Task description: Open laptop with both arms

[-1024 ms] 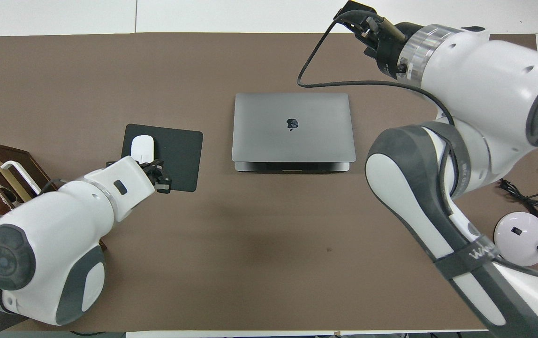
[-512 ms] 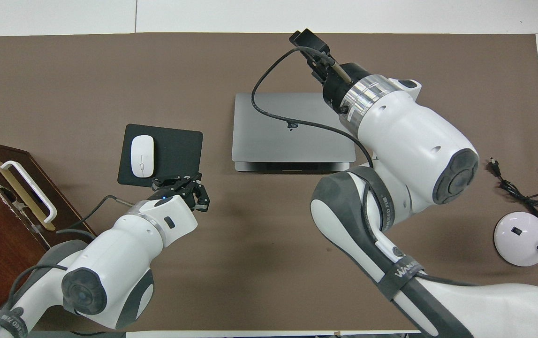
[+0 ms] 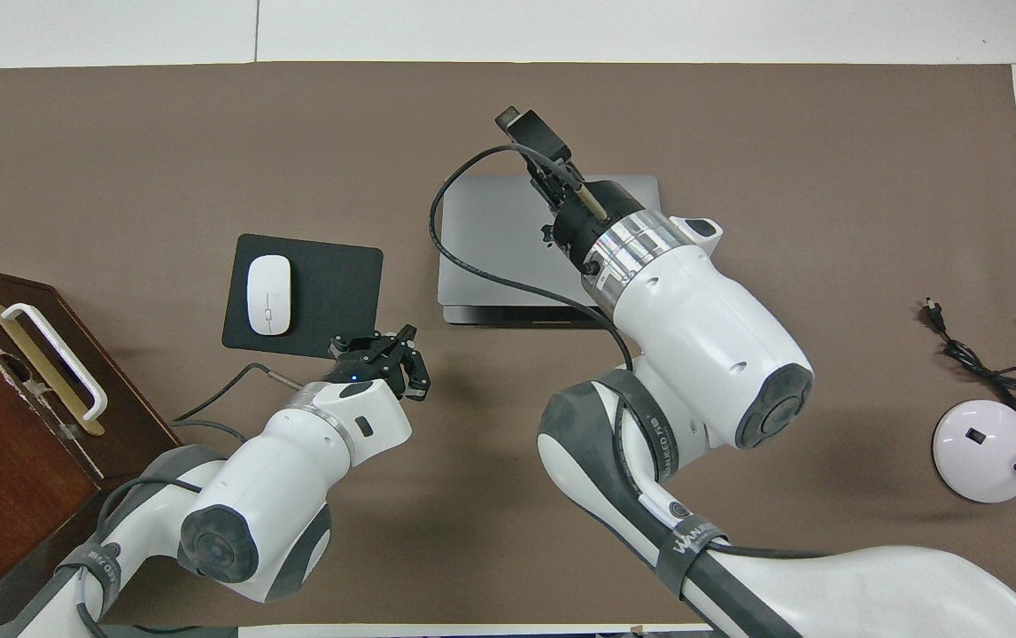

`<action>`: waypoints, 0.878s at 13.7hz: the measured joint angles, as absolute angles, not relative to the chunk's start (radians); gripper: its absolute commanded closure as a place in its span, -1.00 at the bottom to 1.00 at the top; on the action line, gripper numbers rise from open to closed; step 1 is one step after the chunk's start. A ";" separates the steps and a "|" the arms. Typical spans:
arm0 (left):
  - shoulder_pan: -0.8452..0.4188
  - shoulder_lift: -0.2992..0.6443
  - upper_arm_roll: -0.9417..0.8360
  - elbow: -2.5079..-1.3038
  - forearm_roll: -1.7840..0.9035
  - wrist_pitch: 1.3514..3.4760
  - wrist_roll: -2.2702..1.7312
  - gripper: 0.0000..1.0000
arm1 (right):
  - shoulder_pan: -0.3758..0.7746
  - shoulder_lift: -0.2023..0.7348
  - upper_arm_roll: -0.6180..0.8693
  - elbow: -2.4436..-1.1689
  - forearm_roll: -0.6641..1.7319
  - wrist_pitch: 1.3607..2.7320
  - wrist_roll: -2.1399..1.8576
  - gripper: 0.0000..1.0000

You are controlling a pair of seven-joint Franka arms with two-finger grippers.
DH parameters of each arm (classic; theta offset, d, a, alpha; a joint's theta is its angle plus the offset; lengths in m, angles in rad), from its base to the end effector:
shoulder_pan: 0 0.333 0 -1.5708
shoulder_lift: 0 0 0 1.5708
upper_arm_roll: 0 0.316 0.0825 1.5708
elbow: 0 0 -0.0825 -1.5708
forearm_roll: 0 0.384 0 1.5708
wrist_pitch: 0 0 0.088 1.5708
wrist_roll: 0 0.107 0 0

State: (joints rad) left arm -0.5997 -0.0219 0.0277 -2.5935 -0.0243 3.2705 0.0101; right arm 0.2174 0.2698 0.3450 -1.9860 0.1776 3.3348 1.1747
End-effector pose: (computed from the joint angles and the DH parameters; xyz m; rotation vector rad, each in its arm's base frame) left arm 0.4120 -0.2623 0.3466 2.6741 -0.7641 0.9712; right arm 0.5669 0.3115 0.4698 -1.9285 0.9003 -0.7012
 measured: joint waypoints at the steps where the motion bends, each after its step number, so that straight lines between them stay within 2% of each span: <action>1: -0.602 -0.012 0.028 -2.593 -0.024 3.289 0.015 1.00 | 0.224 0.272 0.345 -2.005 0.178 3.355 1.183 -0.99; 7: -0.628 0.144 0.028 -2.583 -0.024 3.481 0.020 1.00 | 0.231 0.271 0.345 -2.102 0.178 3.367 1.185 -0.99; 12: -0.640 0.198 0.028 -2.519 -0.024 3.485 0.020 1.00 | 0.272 0.270 0.347 -2.139 0.178 3.368 1.244 -0.99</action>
